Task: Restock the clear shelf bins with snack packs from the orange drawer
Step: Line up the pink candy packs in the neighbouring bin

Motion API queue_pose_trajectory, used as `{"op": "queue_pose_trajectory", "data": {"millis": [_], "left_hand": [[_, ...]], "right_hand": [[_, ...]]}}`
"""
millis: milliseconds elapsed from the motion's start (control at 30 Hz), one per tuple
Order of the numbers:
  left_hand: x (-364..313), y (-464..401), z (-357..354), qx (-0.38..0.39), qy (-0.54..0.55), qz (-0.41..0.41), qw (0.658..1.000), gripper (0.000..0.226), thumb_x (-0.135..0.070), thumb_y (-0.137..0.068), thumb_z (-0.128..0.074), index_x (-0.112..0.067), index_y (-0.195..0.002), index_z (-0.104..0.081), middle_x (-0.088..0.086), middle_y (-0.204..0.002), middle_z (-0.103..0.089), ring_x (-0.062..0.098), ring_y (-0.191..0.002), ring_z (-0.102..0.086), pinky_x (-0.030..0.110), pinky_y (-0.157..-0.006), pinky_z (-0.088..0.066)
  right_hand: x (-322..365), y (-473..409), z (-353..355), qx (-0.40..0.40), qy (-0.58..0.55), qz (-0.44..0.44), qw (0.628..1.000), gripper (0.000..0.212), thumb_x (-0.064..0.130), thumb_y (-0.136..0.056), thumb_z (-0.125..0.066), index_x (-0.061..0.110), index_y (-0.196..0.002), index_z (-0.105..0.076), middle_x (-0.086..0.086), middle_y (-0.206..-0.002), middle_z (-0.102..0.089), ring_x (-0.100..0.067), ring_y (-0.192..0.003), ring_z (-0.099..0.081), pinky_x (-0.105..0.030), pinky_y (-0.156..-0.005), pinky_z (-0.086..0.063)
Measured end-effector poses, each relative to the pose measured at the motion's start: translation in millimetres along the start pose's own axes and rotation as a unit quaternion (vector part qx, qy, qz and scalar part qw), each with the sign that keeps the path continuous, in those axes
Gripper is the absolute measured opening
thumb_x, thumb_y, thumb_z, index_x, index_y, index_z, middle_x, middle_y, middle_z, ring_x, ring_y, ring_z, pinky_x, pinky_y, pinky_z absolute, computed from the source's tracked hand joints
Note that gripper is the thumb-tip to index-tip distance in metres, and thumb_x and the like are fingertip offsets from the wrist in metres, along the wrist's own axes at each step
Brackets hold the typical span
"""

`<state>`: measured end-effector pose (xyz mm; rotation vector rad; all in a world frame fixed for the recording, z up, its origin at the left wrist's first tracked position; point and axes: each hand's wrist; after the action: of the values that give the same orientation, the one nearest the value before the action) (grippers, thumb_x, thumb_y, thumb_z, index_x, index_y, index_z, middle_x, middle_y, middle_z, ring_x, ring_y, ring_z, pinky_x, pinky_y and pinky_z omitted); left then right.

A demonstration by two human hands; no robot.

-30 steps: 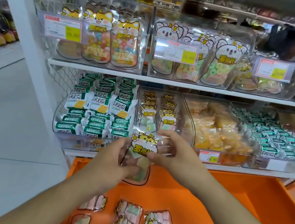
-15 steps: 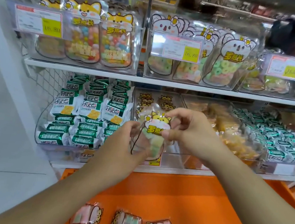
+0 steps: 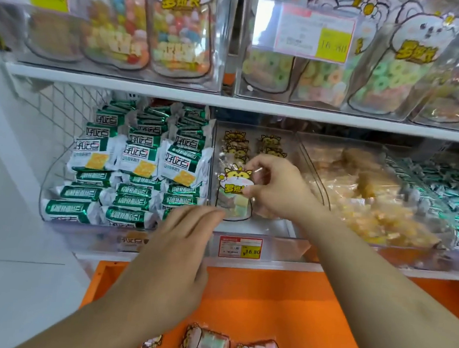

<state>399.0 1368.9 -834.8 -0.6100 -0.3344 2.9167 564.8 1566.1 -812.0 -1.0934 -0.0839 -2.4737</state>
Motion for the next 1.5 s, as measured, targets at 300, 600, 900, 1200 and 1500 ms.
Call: {"op": "queue_pose_trajectory", "data": {"millis": [300,600,900,1200,1500], "left_hand": [[0.9,-1.4,-4.3,-0.008,0.016,-0.007,1.000,0.074,-0.023,-0.100,-0.056,-0.042,-0.157,-0.013,-0.035,-0.151,-0.008,-0.015,-0.138,0.005,0.003,-0.108,-0.003],[0.4,-0.1,-2.0,0.000,0.020,-0.007,1.000,0.072,-0.020,-0.099,-0.055,-0.040,-0.158,-0.019,-0.035,-0.152,-0.010,-0.012,-0.144,0.001,0.002,-0.108,-0.003],[-2.8,1.9,0.4,-0.010,0.019,-0.019,1.000,0.070,-0.017,-0.099,-0.056,-0.038,-0.157,-0.024,-0.032,-0.154,-0.014,-0.010,-0.147,-0.002,0.002,-0.108,0.001],[-24.9,21.6,7.0,0.004,0.116,-0.028,0.993,0.056,-0.028,-0.103,-0.057,-0.051,-0.148,-0.033,-0.037,-0.147,-0.026,-0.015,-0.138,-0.025,0.005,-0.102,-0.026],[-16.1,67.7,-28.2,0.062,0.223,0.141,0.962,0.042,-0.016,-0.096,-0.066,-0.034,-0.133,-0.056,-0.022,-0.115,-0.060,-0.005,-0.105,-0.059,0.019,-0.088,-0.051]], "right_hand": [[-17.6,-15.7,-16.8,-0.082,0.297,0.029,0.951,0.064,0.060,-0.082,-0.079,0.043,-0.141,-0.060,-0.005,-0.134,-0.057,-0.035,-0.130,-0.042,-0.044,-0.109,-0.037],[-19.4,-8.2,-20.5,-0.094,0.319,0.033,0.942,0.079,0.062,-0.082,-0.075,0.038,-0.151,-0.046,-0.008,-0.143,-0.050,-0.036,-0.132,-0.038,-0.047,-0.109,-0.036],[-20.3,5.4,-15.1,-0.082,0.299,0.048,0.950,0.083,0.057,-0.081,-0.078,0.029,-0.152,-0.044,-0.005,-0.147,-0.048,-0.032,-0.134,-0.037,-0.047,-0.113,-0.036],[13.9,47.2,18.5,-0.065,0.231,0.116,0.964,0.032,0.045,-0.089,-0.074,0.025,-0.112,-0.063,0.004,-0.113,-0.062,-0.019,-0.113,-0.048,-0.038,-0.094,-0.047],[14.4,167.6,-12.6,0.064,0.090,0.095,0.989,0.003,0.025,-0.092,-0.066,0.025,-0.091,-0.064,0.009,-0.079,-0.066,-0.012,-0.075,-0.064,-0.040,-0.070,-0.055]]}}
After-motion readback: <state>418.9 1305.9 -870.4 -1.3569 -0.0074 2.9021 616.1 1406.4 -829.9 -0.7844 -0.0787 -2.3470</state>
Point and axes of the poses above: each hand's wrist, its own y-axis away from the middle knuckle, its own z-axis out of the back of the hand, x = y × z
